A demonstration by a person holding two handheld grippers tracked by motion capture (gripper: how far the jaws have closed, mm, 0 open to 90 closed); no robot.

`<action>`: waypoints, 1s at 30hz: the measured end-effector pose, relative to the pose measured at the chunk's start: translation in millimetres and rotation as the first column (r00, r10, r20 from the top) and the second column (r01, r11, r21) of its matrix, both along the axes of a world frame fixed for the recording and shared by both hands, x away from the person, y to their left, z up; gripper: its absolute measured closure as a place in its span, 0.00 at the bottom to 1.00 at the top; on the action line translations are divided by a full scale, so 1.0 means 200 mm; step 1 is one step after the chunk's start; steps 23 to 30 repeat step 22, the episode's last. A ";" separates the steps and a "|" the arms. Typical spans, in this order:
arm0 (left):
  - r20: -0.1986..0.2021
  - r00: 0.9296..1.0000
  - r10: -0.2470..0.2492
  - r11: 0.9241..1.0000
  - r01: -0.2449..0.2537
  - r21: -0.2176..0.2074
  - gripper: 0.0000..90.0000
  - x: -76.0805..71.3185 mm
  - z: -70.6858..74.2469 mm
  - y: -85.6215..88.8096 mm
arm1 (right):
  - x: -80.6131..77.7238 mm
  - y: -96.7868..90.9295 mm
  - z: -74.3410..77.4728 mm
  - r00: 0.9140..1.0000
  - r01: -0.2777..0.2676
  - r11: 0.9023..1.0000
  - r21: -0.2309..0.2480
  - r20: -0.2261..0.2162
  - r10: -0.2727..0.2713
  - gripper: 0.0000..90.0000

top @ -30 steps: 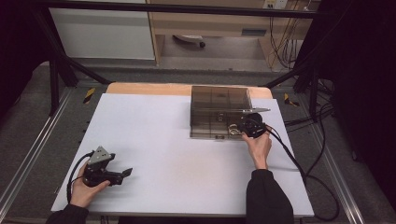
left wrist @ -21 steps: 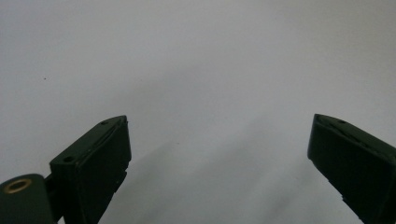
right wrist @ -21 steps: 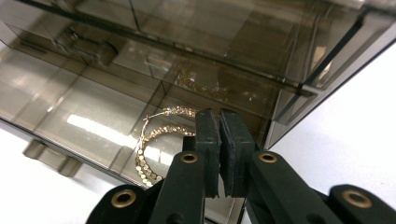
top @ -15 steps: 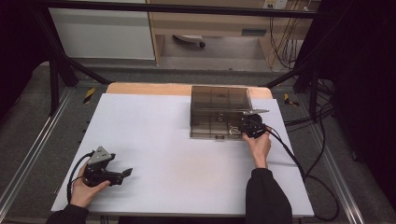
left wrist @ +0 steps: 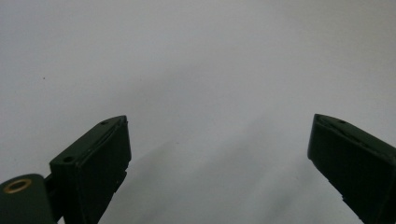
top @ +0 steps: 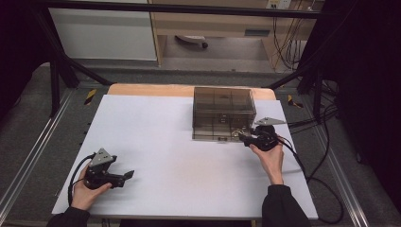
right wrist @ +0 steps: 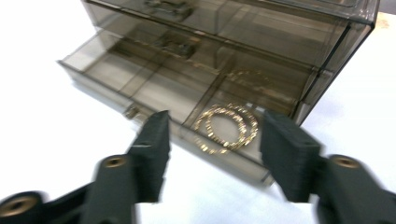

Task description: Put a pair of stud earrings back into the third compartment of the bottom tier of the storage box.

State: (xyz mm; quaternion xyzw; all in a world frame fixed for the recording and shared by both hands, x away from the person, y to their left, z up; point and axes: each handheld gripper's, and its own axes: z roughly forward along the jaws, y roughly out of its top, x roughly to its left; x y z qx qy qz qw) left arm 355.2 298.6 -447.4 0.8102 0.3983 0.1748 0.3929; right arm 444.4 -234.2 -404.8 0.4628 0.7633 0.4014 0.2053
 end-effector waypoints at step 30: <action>-0.004 1.000 -0.014 1.000 0.014 0.010 0.06 0.00 0.00 -0.02 | -0.34 -0.18 -0.17 0.994 -0.104 0.992 0.075 -0.015 0.105 0.01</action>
